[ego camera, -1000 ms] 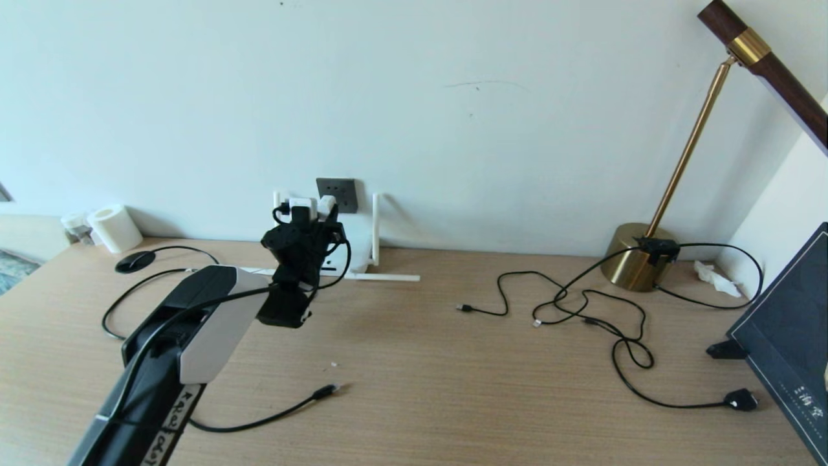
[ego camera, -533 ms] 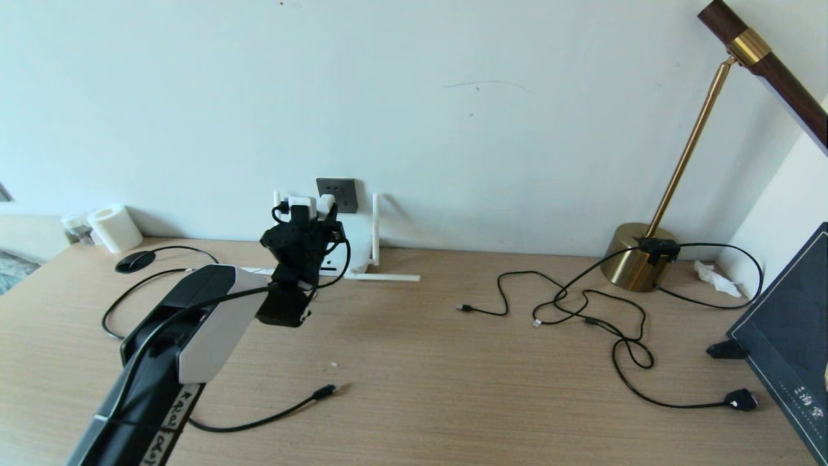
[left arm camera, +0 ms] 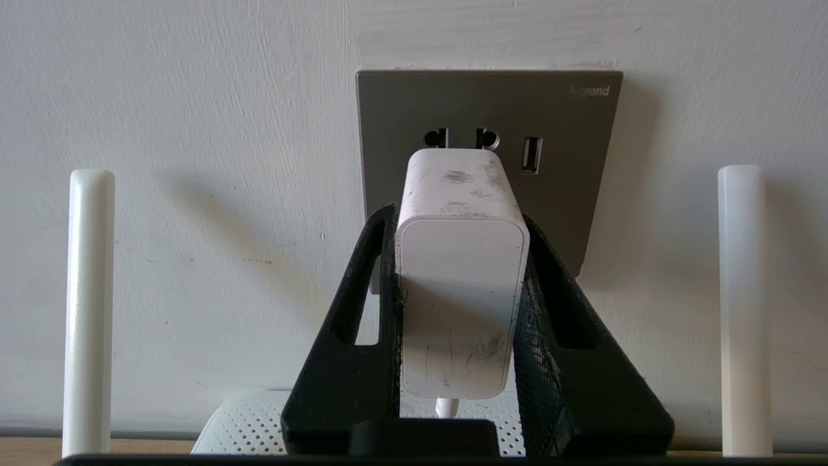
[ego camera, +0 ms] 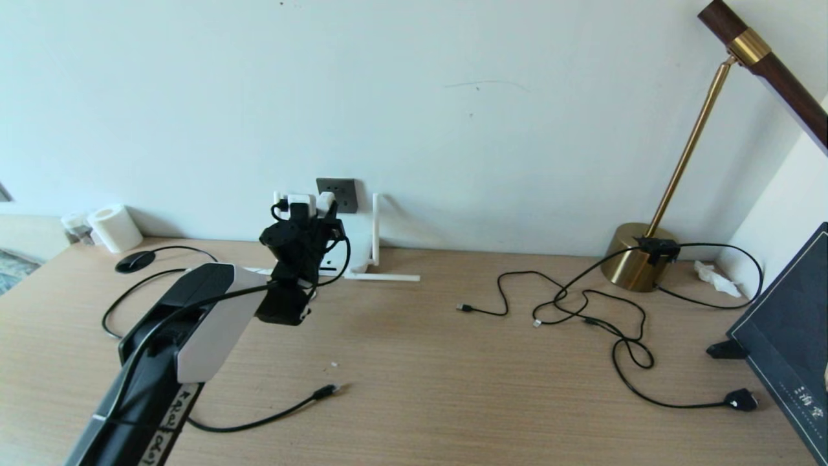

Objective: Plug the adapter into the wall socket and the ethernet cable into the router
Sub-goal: Align plug and socket, then plug plug into socket

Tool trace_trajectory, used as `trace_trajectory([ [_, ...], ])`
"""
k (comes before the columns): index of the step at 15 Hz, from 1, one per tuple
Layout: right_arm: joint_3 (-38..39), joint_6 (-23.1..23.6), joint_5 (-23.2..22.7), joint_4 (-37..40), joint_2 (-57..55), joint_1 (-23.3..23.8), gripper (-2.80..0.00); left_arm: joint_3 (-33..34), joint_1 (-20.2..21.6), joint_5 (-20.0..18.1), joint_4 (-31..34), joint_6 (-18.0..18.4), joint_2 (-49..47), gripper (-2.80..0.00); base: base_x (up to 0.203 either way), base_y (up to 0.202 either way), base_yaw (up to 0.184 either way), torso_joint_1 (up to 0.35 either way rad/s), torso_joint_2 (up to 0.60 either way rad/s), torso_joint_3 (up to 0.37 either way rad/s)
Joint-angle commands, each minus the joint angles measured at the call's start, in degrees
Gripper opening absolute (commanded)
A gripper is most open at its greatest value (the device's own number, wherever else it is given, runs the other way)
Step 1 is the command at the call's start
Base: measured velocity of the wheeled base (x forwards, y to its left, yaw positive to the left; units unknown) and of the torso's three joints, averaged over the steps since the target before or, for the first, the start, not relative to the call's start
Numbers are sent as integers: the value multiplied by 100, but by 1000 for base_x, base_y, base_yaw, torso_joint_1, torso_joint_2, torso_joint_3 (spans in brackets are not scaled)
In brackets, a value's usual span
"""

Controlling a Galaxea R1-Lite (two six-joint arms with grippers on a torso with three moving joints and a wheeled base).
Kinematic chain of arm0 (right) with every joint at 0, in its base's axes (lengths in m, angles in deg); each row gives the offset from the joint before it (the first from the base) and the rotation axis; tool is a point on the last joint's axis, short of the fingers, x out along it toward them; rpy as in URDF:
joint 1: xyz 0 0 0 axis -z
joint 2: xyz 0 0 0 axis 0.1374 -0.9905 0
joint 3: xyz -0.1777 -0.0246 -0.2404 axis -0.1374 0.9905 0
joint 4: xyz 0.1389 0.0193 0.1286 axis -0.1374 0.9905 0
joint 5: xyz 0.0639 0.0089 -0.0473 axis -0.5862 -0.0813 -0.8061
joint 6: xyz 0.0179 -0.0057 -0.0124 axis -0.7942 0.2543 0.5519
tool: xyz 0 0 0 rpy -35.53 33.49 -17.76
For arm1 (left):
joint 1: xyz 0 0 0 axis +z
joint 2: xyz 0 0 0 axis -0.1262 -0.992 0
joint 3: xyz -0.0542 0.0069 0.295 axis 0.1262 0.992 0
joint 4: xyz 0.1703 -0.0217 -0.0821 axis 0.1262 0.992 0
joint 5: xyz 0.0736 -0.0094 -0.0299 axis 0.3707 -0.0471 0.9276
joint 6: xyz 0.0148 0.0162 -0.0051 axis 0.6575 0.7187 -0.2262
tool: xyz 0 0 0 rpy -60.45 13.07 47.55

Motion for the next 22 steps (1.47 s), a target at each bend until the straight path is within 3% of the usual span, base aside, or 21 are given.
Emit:
trace_trajectory([
  [1, 0, -3, 0, -2, -9, -2, -280, 7, -3, 5, -46, 5, 57, -280, 0, 0, 0, 0, 0, 0],
  [22, 0, -3, 0, -2, -9, -2, -280, -51, -3, -12, 139, 66, 122, -280, 0, 0, 0, 0, 0, 0],
])
